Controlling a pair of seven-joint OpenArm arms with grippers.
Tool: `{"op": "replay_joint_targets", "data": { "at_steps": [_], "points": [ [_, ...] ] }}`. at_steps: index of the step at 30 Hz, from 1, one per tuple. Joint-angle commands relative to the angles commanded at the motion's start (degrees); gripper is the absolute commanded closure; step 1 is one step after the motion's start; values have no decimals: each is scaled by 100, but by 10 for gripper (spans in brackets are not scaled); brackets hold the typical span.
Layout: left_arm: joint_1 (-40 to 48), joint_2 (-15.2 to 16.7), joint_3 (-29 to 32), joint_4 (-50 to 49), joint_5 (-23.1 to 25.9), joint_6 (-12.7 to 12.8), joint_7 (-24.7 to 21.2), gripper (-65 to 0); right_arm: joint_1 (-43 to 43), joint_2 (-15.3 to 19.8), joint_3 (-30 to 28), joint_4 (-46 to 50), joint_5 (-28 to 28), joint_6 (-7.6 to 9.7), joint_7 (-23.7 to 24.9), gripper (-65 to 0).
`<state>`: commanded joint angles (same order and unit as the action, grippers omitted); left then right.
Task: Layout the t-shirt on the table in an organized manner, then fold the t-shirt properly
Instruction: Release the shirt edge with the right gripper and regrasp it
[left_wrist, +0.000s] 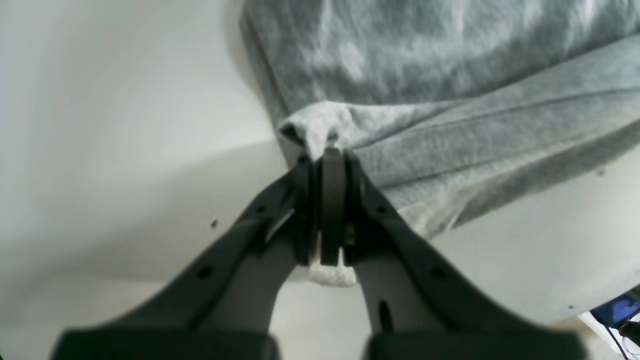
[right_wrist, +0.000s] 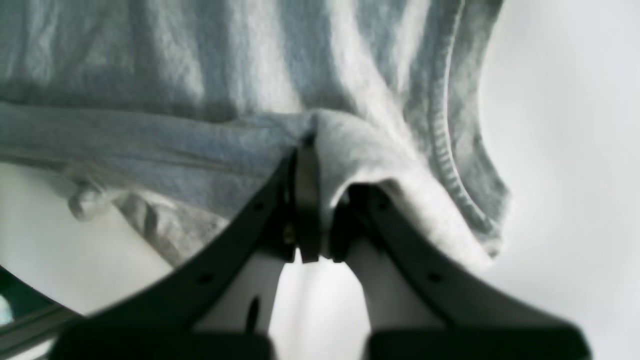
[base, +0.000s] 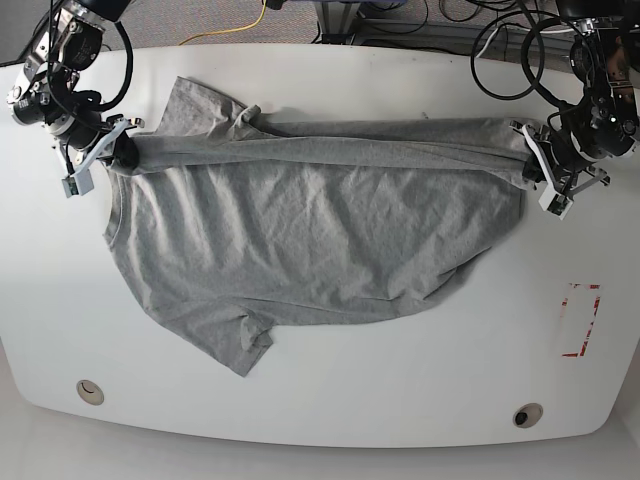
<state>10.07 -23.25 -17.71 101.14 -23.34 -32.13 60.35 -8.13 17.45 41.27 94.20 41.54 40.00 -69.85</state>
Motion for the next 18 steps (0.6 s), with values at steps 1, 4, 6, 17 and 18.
{"op": "replay_joint_targets", "data": {
  "at_steps": [1,4,6,17,18],
  "points": [
    [-62,0,26,-70,0,0,0,-3,26,9,-9,-79,0,0,26,-8],
    [-202,0,44,-299,0,0,0,-4,105,114,-18,-325,0,0,44,-81],
    [-264,0,44,-413,9,0,0,-6,193,123,-18,-448,0,0,44,-178],
    [-299,-18,53,-501,9,0,0,-378,-79,132,35,-35,35,0,35,-650],
    [-299,-18,53,-501,9,0,0,-419,-141,114,35,105,35,0,35,-650]
  ]
}}
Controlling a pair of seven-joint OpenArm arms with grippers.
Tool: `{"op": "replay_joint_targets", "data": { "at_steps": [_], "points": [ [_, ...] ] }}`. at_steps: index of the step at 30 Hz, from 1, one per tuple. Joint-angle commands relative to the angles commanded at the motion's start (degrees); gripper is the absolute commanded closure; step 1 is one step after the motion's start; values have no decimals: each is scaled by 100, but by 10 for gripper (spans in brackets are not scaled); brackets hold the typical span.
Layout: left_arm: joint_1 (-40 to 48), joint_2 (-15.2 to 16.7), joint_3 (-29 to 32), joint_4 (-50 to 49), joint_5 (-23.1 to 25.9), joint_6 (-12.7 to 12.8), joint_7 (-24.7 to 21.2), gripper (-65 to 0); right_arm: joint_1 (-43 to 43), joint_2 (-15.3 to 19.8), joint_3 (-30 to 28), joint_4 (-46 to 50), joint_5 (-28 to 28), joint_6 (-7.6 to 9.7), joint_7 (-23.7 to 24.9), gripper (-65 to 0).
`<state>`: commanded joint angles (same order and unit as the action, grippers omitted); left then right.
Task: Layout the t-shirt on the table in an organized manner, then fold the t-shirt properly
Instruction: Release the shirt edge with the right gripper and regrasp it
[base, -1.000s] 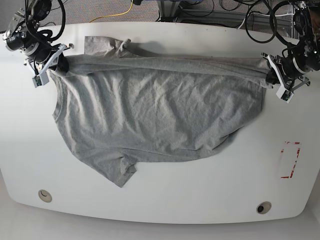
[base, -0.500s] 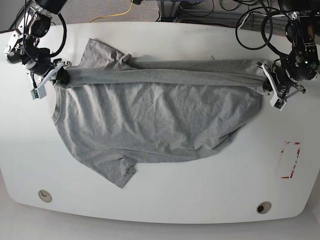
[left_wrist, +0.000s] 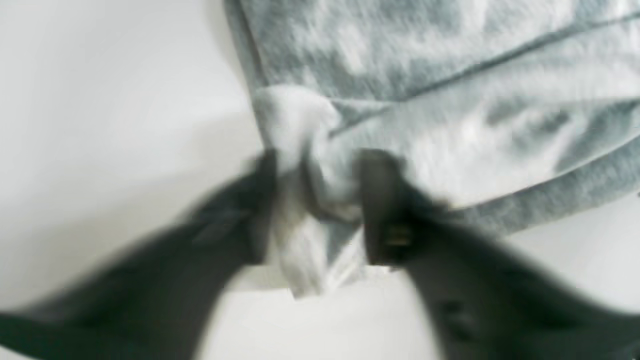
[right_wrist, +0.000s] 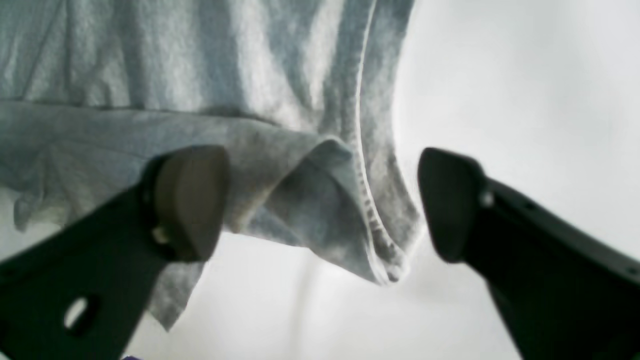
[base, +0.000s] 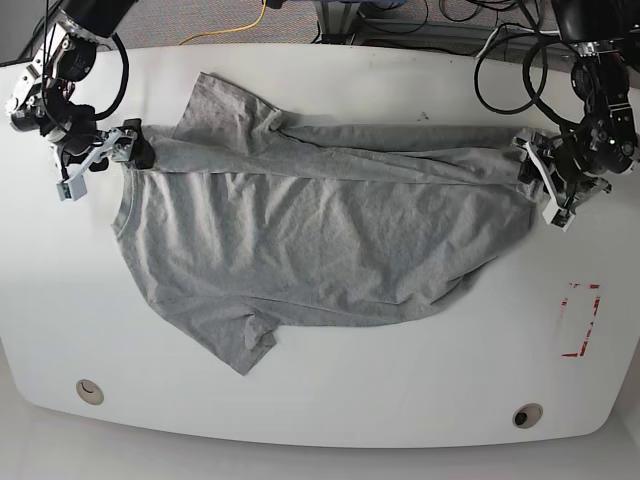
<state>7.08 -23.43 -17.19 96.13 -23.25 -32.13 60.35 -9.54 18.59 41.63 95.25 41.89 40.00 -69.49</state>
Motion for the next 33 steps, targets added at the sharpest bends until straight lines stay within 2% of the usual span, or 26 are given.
{"op": "replay_joint_targets", "data": {
  "at_steps": [1,2,10,18,26,33],
  "points": [
    [0,0,0,0,0,0,0,-465,-105,-26,9,202,9,0,-9,-650],
    [0,0,0,9,0,0,0,-478,-237,-105,9,404,9,0,-9,-650],
    [9,0,0,448,-44,-9,0,-461,-1099,-949,167,1407,9,0,-9,-650],
    [9,0,0,985,-44,-9,0,-460,-1459,-1609,158,1240,0,0,-9,-650],
    [-18,0,-9,1160,-44,-9,0,-458,-1336,-1697,123,448,-9,0,-9,-650],
    [-26,0,-9,1160,-44,-9,0,-458,-1248,-1697,-97,141,-9,0,-9,-650]
  ]
}}
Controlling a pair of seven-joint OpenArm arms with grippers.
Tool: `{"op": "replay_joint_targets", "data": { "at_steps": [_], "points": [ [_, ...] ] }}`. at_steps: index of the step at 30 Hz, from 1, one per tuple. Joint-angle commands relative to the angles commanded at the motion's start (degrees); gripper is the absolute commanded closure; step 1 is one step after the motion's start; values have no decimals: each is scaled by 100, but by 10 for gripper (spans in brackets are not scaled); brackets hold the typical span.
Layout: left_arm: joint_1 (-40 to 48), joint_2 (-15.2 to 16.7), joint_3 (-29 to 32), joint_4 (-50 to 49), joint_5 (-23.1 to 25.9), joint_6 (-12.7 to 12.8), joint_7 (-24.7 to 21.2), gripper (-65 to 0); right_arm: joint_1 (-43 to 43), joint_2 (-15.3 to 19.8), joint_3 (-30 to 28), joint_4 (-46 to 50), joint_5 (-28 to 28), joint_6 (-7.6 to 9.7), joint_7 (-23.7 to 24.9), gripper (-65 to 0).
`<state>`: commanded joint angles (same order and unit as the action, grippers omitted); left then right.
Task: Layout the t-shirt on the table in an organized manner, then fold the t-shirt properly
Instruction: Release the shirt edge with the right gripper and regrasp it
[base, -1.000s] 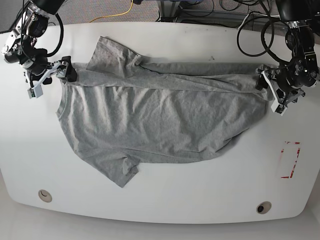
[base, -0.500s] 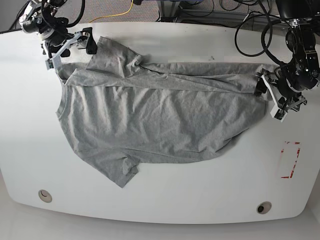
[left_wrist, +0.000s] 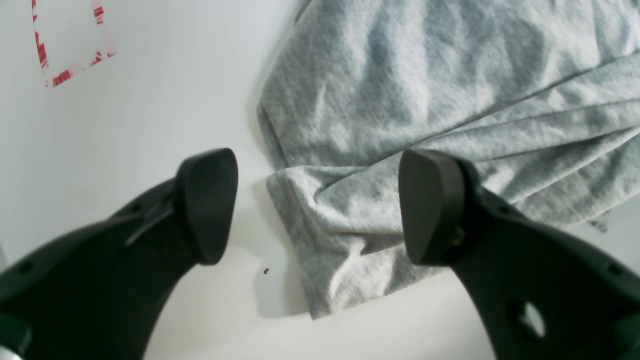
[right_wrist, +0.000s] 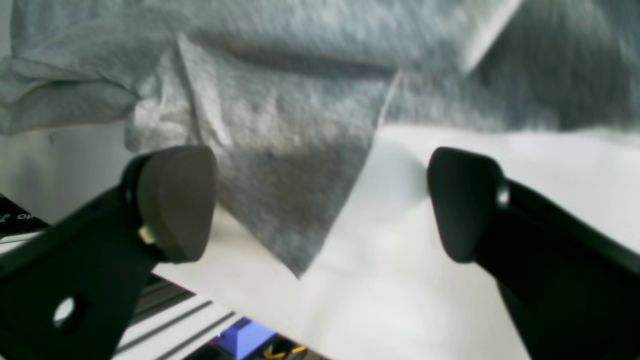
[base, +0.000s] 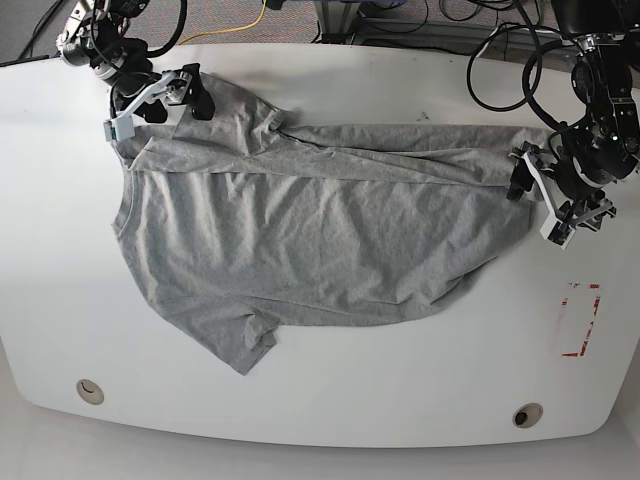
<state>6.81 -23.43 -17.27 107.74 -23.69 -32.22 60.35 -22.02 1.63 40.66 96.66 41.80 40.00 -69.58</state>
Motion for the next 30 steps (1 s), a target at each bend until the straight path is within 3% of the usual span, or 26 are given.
{"op": "replay_joint_targets", "data": {
  "at_steps": [6,14,19,22,27,28,30],
  "points": [
    [0,0,0,0,0,0,0,-458,0,-88,-387,0,9,0,9,-650],
    [0,0,0,0,26,0,0,-458,9,-202,-457,0,9,0,9,-650],
    [-9,0,0,0,26,0,0,-458,18,-202,-457,0,9,0,9,-517],
    [-9,0,0,0,26,0,0,-458,62,-193,-457,0,9,0,0,-385],
    [-18,0,0,0,26,0,0,-458,62,-185,-457,9,9,0,0,-36],
    [-18,0,0,0,26,0,0,-458,62,-176,-457,9,9,0,-9,0],
    [-26,0,0,0,35,0,0,-458,53,-176,-457,97,9,0,-62,-10]
  ]
}}
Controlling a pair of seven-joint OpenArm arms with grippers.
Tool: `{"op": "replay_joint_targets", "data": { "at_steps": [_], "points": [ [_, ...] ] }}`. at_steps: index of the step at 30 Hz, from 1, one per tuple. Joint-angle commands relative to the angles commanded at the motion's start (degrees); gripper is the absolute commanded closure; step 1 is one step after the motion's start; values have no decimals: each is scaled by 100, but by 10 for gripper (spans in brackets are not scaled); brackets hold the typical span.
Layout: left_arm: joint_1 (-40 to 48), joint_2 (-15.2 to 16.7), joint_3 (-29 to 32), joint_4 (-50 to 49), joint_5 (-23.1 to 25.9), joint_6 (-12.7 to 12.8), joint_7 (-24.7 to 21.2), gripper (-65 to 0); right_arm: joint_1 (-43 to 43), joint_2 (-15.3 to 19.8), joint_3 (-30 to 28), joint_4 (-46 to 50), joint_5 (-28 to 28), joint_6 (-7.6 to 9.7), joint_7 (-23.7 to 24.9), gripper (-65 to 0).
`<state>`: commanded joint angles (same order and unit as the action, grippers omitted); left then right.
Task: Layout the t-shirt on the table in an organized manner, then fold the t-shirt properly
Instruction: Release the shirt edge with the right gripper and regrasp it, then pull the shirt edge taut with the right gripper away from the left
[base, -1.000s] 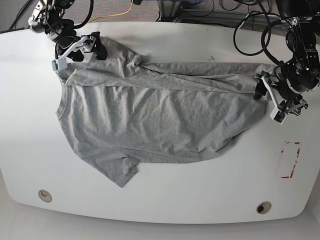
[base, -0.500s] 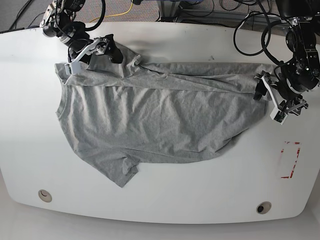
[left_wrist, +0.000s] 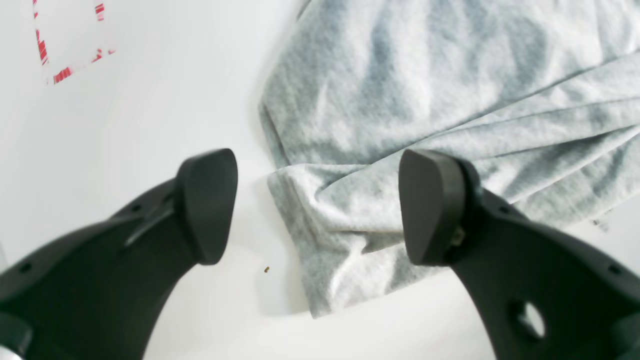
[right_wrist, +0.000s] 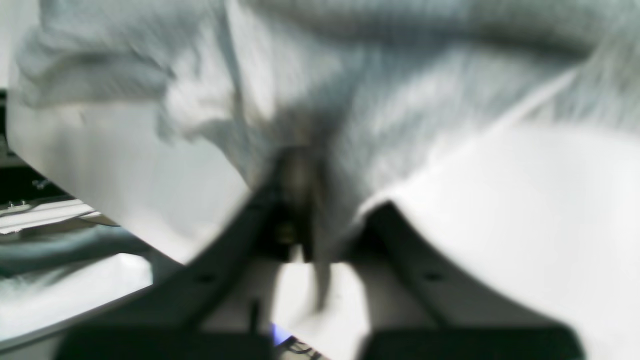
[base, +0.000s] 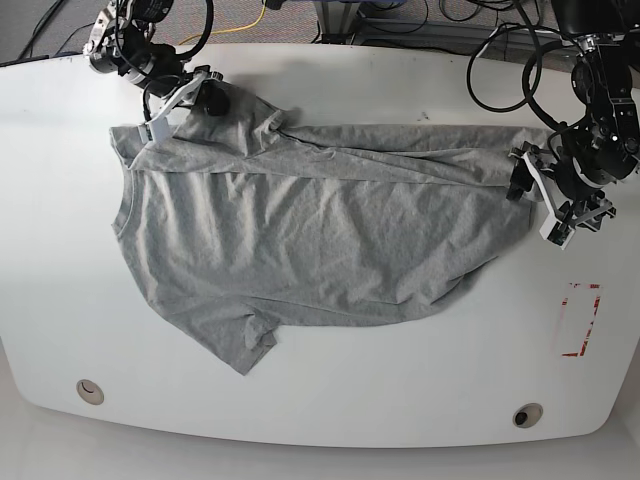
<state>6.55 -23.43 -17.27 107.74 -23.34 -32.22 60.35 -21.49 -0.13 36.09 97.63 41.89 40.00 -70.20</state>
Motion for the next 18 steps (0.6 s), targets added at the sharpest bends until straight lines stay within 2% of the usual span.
{"op": "replay_joint_targets", "data": {
  "at_steps": [8,12,15,18],
  "points": [
    [-97,0,0,-35,9,0,0,-458,26,-9,9,1011,88,0,-527,0],
    [-105,0,0,-35,9,9,0,-458,141,26,0,1345,703,0,-615,0],
    [-105,0,9,-35,9,9,0,-458,299,264,0,1354,1213,0,-624,0],
    [-105,0,9,-35,9,18,0,-458,536,387,0,1345,1459,0,-624,0]
  ]
}}
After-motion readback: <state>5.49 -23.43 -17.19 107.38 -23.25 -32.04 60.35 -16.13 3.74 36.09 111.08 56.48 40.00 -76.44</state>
